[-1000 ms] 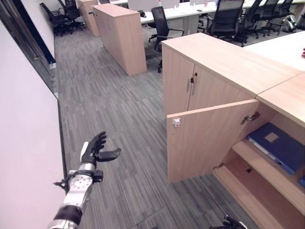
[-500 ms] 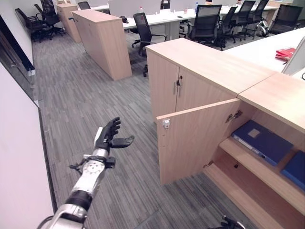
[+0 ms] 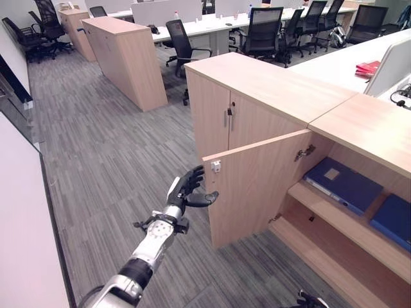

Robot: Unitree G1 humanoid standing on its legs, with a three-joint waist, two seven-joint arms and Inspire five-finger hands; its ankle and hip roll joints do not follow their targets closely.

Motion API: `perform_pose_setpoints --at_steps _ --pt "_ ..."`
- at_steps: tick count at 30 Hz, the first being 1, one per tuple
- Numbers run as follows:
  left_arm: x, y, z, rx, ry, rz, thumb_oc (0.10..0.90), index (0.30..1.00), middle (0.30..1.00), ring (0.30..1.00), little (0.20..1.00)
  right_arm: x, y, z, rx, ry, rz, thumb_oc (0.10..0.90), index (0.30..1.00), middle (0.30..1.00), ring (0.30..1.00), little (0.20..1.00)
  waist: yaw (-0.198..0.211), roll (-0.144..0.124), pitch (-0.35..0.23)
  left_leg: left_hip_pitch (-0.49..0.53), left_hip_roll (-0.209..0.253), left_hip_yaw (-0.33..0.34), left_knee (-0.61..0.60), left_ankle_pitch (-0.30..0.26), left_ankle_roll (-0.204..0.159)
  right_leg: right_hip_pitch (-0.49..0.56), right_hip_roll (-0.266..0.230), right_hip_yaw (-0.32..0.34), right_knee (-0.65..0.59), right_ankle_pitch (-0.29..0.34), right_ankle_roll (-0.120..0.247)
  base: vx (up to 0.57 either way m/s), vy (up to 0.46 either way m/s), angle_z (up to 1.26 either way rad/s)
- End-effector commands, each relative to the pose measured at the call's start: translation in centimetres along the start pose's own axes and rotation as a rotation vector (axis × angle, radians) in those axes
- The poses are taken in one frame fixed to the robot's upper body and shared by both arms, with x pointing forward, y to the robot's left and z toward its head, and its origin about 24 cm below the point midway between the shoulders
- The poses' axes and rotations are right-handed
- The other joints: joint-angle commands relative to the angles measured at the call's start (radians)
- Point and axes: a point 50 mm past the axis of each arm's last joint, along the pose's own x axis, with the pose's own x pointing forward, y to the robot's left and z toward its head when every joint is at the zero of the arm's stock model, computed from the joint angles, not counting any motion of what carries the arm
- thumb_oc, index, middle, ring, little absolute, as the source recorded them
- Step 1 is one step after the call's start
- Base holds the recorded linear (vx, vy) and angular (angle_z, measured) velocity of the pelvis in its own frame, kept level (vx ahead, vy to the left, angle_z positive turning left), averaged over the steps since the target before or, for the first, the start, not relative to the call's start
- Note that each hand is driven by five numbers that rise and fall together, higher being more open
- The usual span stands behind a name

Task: Put the empty folder in the office cabinet

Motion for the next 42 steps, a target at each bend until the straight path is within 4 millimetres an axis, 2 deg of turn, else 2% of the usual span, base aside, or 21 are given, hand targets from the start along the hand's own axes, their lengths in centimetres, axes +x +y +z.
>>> perform_pose_setpoints --at_steps 1,14,21,23,26,27,28,29,31,34,36,42 --pt "3.1 -1.0 9.1 -0.003 -0.365 -0.053 0.800 0.900 0.900 0.900 0.900 0.4 -2.2 3.3 -0.072 -0.095 -0.068 0.800 0.900 0.900 0.900 0.900 0.002 0.002 -0.012 0.023 -0.033 -0.075 -0.007 -0.126 -0.009 0.081 -0.034 -0.043 0.027 -0.128 0.069 0.00 0.000 0.00" --pt "1.4 -2.1 7.6 0.008 -0.352 -0.123 0.800 0.900 0.900 0.900 0.900 0.4 -2.2 2.6 -0.064 -0.071 -0.075 0.800 0.900 0.900 0.900 0.900 0.019 0.002 -0.010 0.015 -0.039 -0.092 -0.007 -0.124 -0.007 0.082 -0.036 -0.058 0.027 -0.129 0.067 0.00 0.001 0.01" --pt "1.1 -2.0 7.1 0.049 -0.333 -0.132 0.800 0.900 0.900 0.900 0.900 0.3 -2.5 2.3 -0.043 -0.060 -0.085 0.800 0.900 0.900 0.900 0.900 0.023 -0.002 -0.012 0.012 -0.044 -0.107 -0.007 -0.123 -0.006 0.078 -0.039 -0.072 0.054 -0.143 0.066 -0.01 0.013 0.06" --pt "1.6 -0.9 7.5 0.070 -0.328 -0.089 0.800 0.900 0.900 0.900 0.900 0.3 -2.6 2.2 -0.041 -0.056 -0.084 0.800 0.900 0.900 0.900 0.900 0.017 -0.005 -0.015 0.013 -0.043 -0.109 -0.007 -0.123 -0.007 0.077 -0.039 -0.077 0.067 -0.149 0.065 0.01 0.017 0.07" --pt "2.7 2.4 9.0 0.106 -0.335 0.030 0.800 0.900 0.900 0.900 0.900 0.3 -2.4 2.5 -0.045 -0.072 -0.071 0.800 0.900 0.900 0.900 0.900 0.003 -0.004 -0.024 0.014 -0.041 -0.100 -0.007 -0.125 -0.008 0.072 -0.040 -0.075 0.067 -0.143 0.067 0.02 0.018 0.03" --pt "3.0 5.3 10.4 0.093 -0.351 0.133 0.800 0.900 0.900 0.900 0.900 0.3 -2.4 2.7 -0.049 -0.083 -0.061 0.800 0.900 0.900 0.900 0.900 -0.007 0.000 -0.029 0.018 -0.038 -0.085 -0.007 -0.126 -0.008 0.070 -0.039 -0.065 0.061 -0.138 0.069 0.04 0.016 -0.06" --pt "3.1 6.2 10.9 0.075 -0.356 0.166 0.800 0.900 0.900 0.900 0.900 0.3 -2.4 2.8 -0.048 -0.086 -0.062 0.800 0.900 0.900 0.900 0.900 -0.010 0.001 -0.030 0.019 -0.037 -0.082 -0.007 -0.126 -0.008 0.069 -0.038 -0.061 0.059 -0.136 0.069 0.04 0.015 -0.10" --pt "3.2 6.2 10.9 0.074 -0.357 0.166 0.800 0.900 0.900 0.900 0.900 0.3 -2.4 2.8 -0.048 -0.086 -0.062 0.800 0.900 0.900 0.900 0.900 -0.010 0.001 -0.029 0.019 -0.037 -0.081 -0.007 -0.126 -0.008 0.068 -0.038 -0.061 0.060 -0.136 0.069 0.03 0.008 -0.14" --pt "3.4 9.2 13.4 0.085 -0.388 0.264 0.800 0.900 0.900 0.900 0.900 0.3 -2.4 2.9 -0.045 -0.090 -0.061 0.800 0.900 0.900 0.900 0.900 -0.024 0.005 -0.034 0.019 -0.033 -0.061 -0.007 -0.128 -0.008 0.061 -0.036 -0.043 0.054 -0.129 0.074 0.04 0.020 -0.17" --pt "3.4 10.3 14.4 0.105 -0.398 0.294 0.800 0.900 0.900 0.900 0.900 0.3 -2.5 3.1 -0.048 -0.093 -0.059 0.800 0.900 0.900 0.900 0.900 -0.030 0.007 -0.034 0.017 -0.032 -0.051 -0.007 -0.128 -0.008 0.056 -0.036 -0.035 0.055 -0.126 0.076 0.01 0.016 -0.17" --pt "3.2 11.5 15.9 0.129 -0.429 0.336 0.800 0.900 0.900 0.900 0.900 0.3 -2.6 3.2 -0.053 -0.097 -0.060 0.800 0.900 0.900 0.900 0.900 -0.037 0.007 -0.032 0.017 -0.031 -0.037 -0.007 -0.130 -0.007 0.049 -0.035 -0.020 0.053 -0.119 0.080 0.01 0.019 -0.12" --pt "2.8 13.2 17.0 0.134 -0.439 0.395 0.800 0.900 0.900 0.900 0.900 0.3 -2.5 2.8 -0.040 -0.090 -0.051 0.800 0.900 0.900 0.900 0.900 -0.041 0.001 -0.036 0.022 -0.026 -0.020 -0.007 -0.135 -0.008 0.050 -0.035 -0.009 0.045 -0.114 0.085 0.01 0.006 -0.14"
